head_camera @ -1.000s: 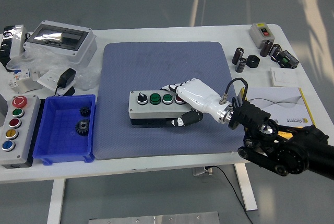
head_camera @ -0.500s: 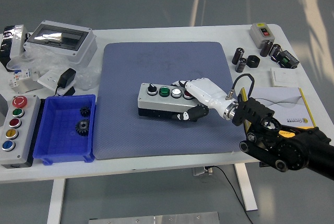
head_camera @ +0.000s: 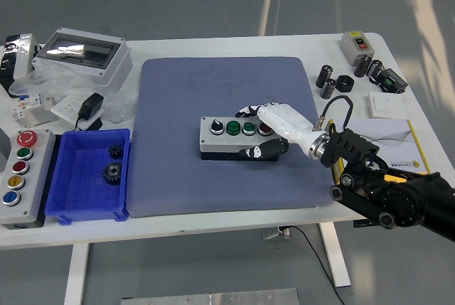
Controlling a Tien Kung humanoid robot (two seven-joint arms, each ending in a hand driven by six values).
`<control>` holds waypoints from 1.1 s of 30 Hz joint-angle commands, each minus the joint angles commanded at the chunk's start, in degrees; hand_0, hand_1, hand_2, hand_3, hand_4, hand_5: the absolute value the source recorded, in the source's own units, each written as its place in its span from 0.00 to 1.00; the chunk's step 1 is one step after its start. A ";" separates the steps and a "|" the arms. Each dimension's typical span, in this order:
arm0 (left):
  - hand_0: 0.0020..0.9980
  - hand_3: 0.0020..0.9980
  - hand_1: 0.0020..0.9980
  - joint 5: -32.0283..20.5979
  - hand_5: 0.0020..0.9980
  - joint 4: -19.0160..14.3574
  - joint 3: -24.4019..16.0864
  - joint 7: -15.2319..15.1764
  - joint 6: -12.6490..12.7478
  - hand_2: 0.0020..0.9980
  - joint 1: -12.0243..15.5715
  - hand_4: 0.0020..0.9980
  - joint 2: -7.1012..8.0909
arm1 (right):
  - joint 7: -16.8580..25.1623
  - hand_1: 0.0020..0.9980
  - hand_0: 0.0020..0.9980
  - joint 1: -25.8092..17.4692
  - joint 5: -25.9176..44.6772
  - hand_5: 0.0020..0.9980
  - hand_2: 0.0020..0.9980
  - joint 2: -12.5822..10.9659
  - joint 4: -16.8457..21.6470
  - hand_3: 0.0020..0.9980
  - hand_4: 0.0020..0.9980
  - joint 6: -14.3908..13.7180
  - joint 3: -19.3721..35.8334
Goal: Pick up the button,place it on the desk,press the button,press the button
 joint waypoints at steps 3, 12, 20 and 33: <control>0.63 0.60 0.60 0.05 0.28 0.00 -0.03 0.06 0.01 0.55 0.01 0.63 -0.02 | 0.50 0.96 1.00 -0.05 1.55 0.51 0.94 -0.26 0.80 0.97 0.78 0.49 0.34; 0.63 0.60 0.60 -0.32 0.27 0.00 0.40 0.02 -0.05 0.54 0.08 0.63 -0.12 | 1.23 0.98 1.00 -0.61 9.35 0.86 0.96 -2.18 5.92 1.00 0.85 4.18 2.39; 0.63 0.59 0.60 -1.16 0.24 0.00 1.03 -0.08 -0.13 0.54 0.24 0.61 -0.35 | -4.36 0.98 1.00 -4.09 18.10 1.00 0.96 -9.69 17.54 1.00 0.90 6.44 10.96; 0.63 0.59 0.59 -1.07 0.22 0.00 0.95 0.11 -0.07 0.54 0.47 0.60 -0.49 | -28.83 0.67 0.59 -1.71 12.93 0.73 0.70 -17.45 34.05 0.92 0.82 30.79 21.26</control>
